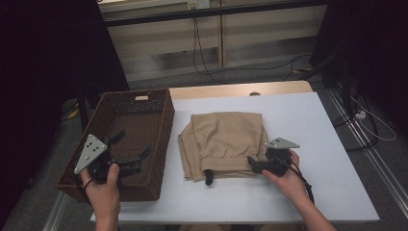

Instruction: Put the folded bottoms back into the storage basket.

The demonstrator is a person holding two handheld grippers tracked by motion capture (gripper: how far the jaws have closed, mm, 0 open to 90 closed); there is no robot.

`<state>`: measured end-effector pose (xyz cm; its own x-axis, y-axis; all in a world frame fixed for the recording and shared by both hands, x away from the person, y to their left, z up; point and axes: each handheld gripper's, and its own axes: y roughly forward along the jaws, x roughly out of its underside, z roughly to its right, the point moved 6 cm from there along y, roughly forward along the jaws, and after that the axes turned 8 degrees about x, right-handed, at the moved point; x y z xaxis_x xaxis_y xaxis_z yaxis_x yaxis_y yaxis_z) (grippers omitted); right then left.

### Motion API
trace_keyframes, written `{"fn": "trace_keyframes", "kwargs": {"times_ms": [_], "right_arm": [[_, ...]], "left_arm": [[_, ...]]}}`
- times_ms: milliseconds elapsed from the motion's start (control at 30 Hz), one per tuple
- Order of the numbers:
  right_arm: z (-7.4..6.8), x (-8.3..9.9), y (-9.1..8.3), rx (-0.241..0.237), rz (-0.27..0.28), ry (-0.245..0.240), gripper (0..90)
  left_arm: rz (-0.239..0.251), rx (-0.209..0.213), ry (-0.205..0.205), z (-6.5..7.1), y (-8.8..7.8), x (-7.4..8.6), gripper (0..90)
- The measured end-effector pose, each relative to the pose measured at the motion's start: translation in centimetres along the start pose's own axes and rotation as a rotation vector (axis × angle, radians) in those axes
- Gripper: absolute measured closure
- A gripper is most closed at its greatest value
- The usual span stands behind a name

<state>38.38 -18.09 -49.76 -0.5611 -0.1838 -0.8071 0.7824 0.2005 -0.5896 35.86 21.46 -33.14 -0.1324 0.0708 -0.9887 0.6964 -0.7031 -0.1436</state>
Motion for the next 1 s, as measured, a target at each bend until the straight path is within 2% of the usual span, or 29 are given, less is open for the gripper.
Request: {"fn": "trace_keyframes", "kwargs": {"times_ms": [167,233,367,433,500,667,700,800,867,900,933,1000], "right_arm": [[0.2,0.1,0.4,0.002,-0.041,0.027,7.4],[0.1,0.2,0.4,-0.021,-0.052,0.046,12.9],[0.2,0.3,0.5,-0.05,-0.073,0.075,14.1],[0.2,0.3,0.8,-0.057,-0.093,0.106,13.7],[0.0,0.3,0.9,-0.035,-0.097,0.092,15.1],[-0.1,0.3,0.9,-0.04,-0.099,0.095,18.7],[-0.3,0.2,0.8,-0.048,-0.097,0.094,28.0],[-0.6,0.1,0.7,-0.077,-0.092,0.103,40.1],[-0.8,0.1,0.6,-0.099,-0.09,0.125,51.8],[-1.0,0.1,0.6,-0.121,-0.09,0.138,61.7],[-1.0,0.1,0.7,-0.137,-0.094,0.152,65.0],[-1.1,0.0,0.7,-0.141,-0.097,0.167,68.2]], "left_arm": [[-0.001,0.002,-0.002,0.0,0.1,0.1,2.0],[-0.004,-0.004,-0.002,-0.1,0.1,0.1,2.0],[-0.006,-0.006,-0.002,0.0,0.1,0.1,2.0],[-0.004,-0.005,0.004,0.1,0.1,0.0,2.0],[-0.003,-0.004,0.005,0.1,0.2,-0.1,2.0],[-0.007,-0.008,0.002,0.0,0.3,-0.1,2.0],[-0.009,-0.009,0.001,0.0,0.3,0.0,2.0],[-0.01,-0.012,-0.001,0.0,0.3,0.0,2.0],[-0.012,-0.011,-0.002,0.0,0.4,0.1,1.9],[-0.016,-0.01,0.0,0.1,0.4,0.2,2.0],[-0.021,-0.005,0.0,0.2,0.5,0.2,2.0],[-0.025,0.0,0.005,0.3,0.8,0.2,2.0]]}}
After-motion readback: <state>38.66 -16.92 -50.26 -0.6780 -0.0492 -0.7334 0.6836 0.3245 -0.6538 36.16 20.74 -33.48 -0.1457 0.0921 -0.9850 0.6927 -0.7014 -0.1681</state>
